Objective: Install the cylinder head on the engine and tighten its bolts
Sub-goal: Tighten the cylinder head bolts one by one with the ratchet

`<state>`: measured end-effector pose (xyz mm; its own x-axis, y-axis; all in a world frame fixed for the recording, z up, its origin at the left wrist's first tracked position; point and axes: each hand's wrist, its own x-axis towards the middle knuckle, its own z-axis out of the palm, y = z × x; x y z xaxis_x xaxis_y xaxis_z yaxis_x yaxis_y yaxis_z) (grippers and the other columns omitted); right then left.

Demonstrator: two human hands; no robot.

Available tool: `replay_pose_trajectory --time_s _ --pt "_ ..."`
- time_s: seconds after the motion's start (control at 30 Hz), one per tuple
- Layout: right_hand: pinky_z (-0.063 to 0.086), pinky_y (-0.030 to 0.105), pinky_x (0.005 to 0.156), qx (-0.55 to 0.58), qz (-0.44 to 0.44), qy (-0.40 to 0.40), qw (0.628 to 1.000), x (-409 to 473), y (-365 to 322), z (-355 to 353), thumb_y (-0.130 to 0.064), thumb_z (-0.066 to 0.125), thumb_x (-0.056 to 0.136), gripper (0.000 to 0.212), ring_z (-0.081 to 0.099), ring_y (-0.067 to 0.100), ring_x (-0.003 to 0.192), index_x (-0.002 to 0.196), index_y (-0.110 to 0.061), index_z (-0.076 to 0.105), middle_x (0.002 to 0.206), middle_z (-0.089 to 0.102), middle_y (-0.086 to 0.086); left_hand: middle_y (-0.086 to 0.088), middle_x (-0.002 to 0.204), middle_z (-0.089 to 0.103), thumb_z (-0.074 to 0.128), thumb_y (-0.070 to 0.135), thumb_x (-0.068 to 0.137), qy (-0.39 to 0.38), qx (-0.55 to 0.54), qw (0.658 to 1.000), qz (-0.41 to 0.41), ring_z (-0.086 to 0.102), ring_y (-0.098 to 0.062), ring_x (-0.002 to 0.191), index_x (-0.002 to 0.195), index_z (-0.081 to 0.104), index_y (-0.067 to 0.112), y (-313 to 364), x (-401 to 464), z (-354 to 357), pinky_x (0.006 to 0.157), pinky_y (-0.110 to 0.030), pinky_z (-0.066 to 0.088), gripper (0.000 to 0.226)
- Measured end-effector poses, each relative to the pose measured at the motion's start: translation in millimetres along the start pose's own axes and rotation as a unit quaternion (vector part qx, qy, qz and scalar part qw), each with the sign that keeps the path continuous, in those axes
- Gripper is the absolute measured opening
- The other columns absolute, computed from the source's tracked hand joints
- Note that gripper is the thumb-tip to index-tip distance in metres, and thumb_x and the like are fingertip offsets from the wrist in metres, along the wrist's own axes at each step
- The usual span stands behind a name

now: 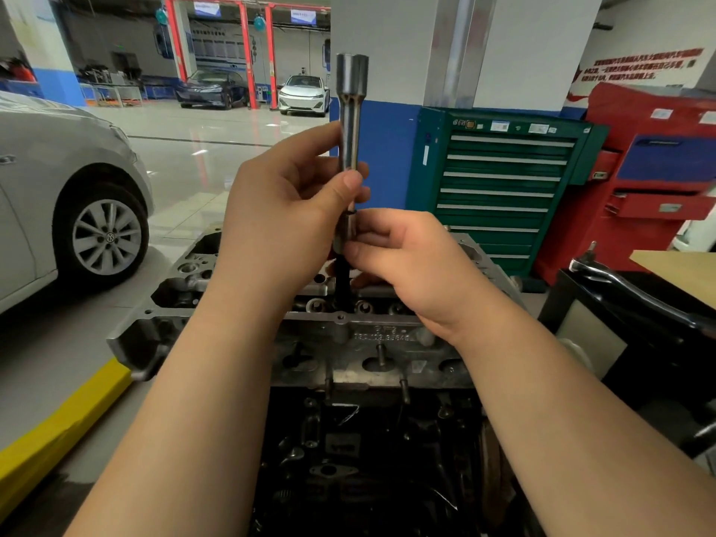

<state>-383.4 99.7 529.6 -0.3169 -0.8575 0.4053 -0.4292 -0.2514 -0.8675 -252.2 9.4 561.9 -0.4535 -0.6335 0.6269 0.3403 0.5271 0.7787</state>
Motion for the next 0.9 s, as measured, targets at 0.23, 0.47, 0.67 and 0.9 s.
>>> replay_pose_trajectory --time_s 0.23,0.47,0.67,0.9 --pt "0.061 0.048 0.076 -0.061 0.003 0.045 0.997 2.6 0.7 2.4 -0.048 0.083 0.076 0.043 0.075 0.018 0.093 0.111 -0.027 0.071 0.100 0.078 -0.005 -0.002 0.093 0.078 0.087 0.016 0.084 0.008 0.039 0.999 0.010 0.076 -0.017 0.086 0.116 0.079 0.020 0.1 0.7 1.3 0.083 -0.037 0.063 0.033" --pt "0.055 0.053 0.100 -0.049 -0.003 0.025 0.999 1.2 0.8 0.8 -0.032 0.076 0.087 0.021 0.075 0.017 0.104 0.107 -0.029 0.074 0.105 0.080 -0.005 0.003 0.101 0.079 0.076 0.018 0.091 0.007 0.017 1.000 -0.004 0.076 -0.016 0.088 0.129 0.072 0.023 2.1 0.2 0.4 0.086 -0.045 0.064 0.039" --pt "0.058 0.048 0.097 -0.056 -0.006 0.045 0.997 2.2 -0.3 3.6 -0.047 0.079 0.080 0.041 0.075 0.012 0.103 0.114 -0.025 0.073 0.106 0.079 -0.007 0.005 0.088 0.071 0.087 0.020 0.081 0.042 0.069 0.997 0.018 0.073 -0.016 0.075 0.125 0.065 0.034 -0.6 1.4 0.5 0.070 -0.033 0.062 0.051" --pt "0.058 0.053 0.095 -0.065 0.001 0.040 0.997 0.1 -2.1 2.7 -0.038 0.078 0.084 0.025 0.075 0.016 0.098 0.105 -0.027 0.074 0.099 0.079 -0.005 0.002 0.103 0.080 0.073 0.009 0.093 -0.001 0.002 1.000 0.003 0.078 -0.015 0.091 0.126 0.072 0.021 -0.2 0.8 1.6 0.083 -0.037 0.064 0.035"
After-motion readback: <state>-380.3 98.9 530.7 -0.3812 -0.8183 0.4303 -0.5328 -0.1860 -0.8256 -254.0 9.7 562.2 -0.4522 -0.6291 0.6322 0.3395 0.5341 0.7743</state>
